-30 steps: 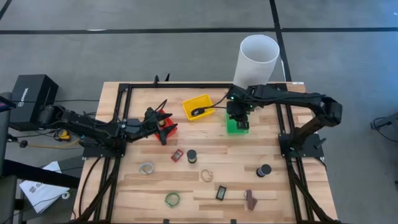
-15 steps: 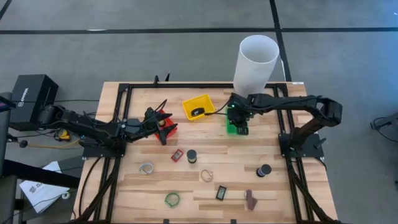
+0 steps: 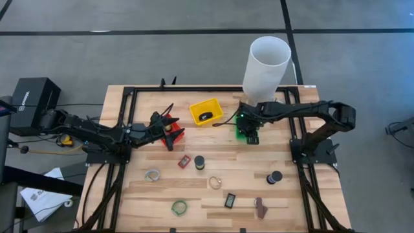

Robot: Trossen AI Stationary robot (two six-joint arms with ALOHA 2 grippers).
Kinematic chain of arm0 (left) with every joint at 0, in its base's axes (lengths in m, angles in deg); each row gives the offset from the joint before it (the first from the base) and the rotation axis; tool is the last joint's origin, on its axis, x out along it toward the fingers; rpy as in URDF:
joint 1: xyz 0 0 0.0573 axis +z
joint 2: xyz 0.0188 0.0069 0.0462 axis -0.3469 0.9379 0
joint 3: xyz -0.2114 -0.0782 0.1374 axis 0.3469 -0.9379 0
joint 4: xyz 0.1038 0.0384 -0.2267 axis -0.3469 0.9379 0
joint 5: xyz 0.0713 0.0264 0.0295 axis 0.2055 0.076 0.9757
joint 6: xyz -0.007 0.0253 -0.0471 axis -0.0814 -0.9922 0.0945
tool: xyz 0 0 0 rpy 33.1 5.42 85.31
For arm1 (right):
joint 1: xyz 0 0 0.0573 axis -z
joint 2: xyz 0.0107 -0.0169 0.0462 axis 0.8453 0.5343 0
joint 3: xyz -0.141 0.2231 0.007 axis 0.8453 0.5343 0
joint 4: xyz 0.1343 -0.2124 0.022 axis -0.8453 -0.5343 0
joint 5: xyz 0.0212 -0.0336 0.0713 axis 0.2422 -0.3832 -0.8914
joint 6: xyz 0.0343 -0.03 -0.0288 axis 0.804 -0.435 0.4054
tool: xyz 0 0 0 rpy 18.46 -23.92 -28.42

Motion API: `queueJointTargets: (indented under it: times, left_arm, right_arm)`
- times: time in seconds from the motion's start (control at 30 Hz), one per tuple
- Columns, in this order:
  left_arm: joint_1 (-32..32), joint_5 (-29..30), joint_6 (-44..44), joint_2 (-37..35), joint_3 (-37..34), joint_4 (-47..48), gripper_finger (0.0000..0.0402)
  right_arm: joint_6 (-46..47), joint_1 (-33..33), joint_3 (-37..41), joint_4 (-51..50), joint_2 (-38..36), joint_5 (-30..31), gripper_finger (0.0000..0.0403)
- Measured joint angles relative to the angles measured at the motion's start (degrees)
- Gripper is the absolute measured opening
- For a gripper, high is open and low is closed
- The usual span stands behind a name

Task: Pick & Place Office items
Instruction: Put the center black digital clock into the green basket, then put the left green hourglass into the red basket

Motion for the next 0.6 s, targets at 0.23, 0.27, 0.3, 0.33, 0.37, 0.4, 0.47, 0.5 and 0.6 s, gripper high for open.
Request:
queueJointTargets:
  times: [0.23,0.27,0.3,0.33,0.37,0.4,0.47,0.5,0.6]
  left_arm:
    - [0.00,0.00,0.00,-0.01,0.00,0.00,0.0269]
    - [0.00,0.00,0.01,0.00,0.00,0.00,0.0269]
    - [0.00,0.00,0.00,-0.01,0.00,0.00,0.0269]
    - [0.00,0.00,0.00,-0.01,0.00,0.00,0.0269]
    - [0.00,0.00,0.00,0.00,0.00,0.00,0.0269]
    - [0.00,0.00,0.00,0.00,0.00,0.00,0.0269]
    - [0.00,0.00,0.00,0.00,0.00,0.00,0.0269]
    - [0.00,0.00,0.02,-0.01,0.00,0.00,0.0269]
    - [0.00,0.00,0.00,0.01,0.00,0.00,0.0269]
  right_arm:
    - [0.04,-0.90,0.00,0.09,0.00,0.02,0.0228]
    - [0.06,-0.93,-0.02,0.21,0.00,0.02,0.0231]
    - [0.31,-0.94,-0.02,0.22,0.00,0.02,0.0232]
    - [0.74,-0.93,-0.02,0.20,0.00,0.03,0.0233]
    - [1.24,-0.93,-0.02,0.23,0.00,0.02,0.0233]
    - [1.87,-0.93,-0.02,0.28,0.00,0.02,0.0233]
    - [2.03,-0.91,-0.02,0.39,0.00,0.02,0.0231]
    - [2.01,-0.95,-0.02,0.36,0.00,0.02,0.0229]
    - [1.99,-0.95,-0.02,0.38,0.00,0.02,0.0226]
